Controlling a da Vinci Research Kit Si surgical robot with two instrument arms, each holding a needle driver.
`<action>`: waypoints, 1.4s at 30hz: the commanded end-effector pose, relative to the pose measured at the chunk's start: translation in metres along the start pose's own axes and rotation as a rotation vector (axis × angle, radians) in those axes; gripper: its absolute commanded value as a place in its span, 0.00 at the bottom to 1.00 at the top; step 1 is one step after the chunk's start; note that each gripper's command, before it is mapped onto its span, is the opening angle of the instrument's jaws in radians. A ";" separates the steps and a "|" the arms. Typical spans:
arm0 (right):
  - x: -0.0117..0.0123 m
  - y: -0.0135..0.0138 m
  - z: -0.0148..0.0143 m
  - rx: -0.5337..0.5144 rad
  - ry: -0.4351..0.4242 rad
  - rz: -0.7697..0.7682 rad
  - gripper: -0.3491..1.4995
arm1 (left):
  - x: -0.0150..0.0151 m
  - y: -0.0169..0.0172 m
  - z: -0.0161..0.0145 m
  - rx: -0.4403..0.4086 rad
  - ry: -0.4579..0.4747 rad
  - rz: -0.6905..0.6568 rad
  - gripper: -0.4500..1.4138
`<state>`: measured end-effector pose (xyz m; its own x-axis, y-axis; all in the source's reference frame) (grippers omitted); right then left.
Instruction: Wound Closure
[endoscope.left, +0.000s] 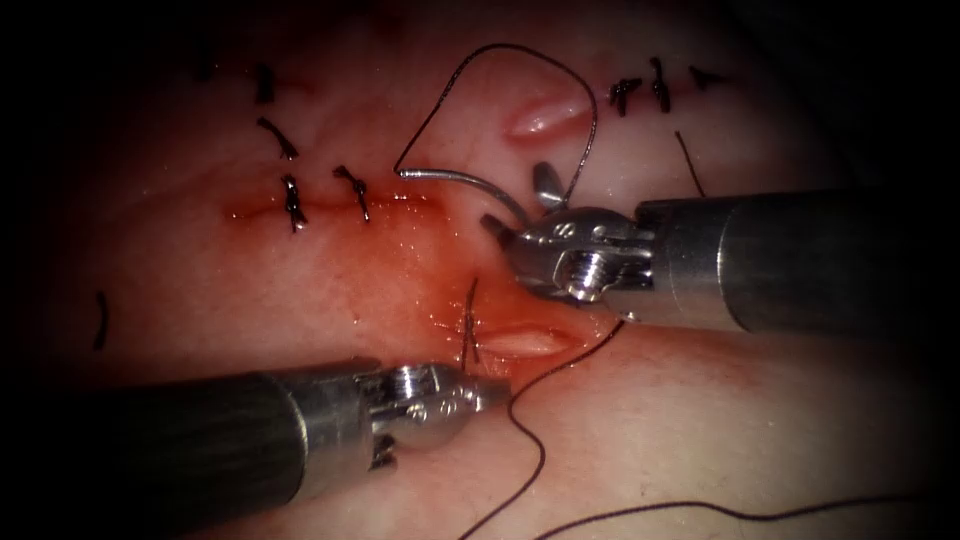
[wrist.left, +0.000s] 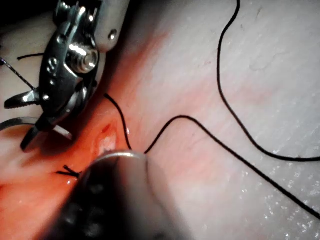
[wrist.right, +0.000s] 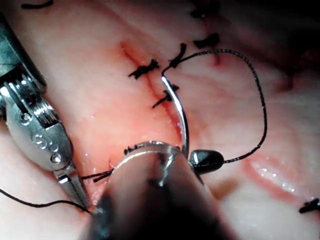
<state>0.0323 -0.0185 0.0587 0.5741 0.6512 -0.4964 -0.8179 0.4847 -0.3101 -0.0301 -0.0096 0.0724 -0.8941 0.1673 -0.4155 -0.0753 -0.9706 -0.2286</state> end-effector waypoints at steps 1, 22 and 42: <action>0.0008 -0.0009 0.0003 0.014 -0.024 -0.009 0.00 | 0.0003 -0.0002 0.0007 0.001 0.001 0.001 0.22; -0.0011 0.0070 0.0002 0.634 0.369 0.037 0.00 | 0.0005 0.0000 0.0005 0.001 0.000 -0.001 0.22; -0.0061 0.0058 0.0049 1.090 0.269 0.828 0.00 | 0.0005 0.0000 0.0005 0.001 0.000 0.005 0.22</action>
<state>0.0230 -0.0173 0.0639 -0.1900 0.9045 -0.3819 -0.4017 0.2833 0.8708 -0.0302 -0.0098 0.0721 -0.8950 0.1631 -0.4152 -0.0720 -0.9714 -0.2265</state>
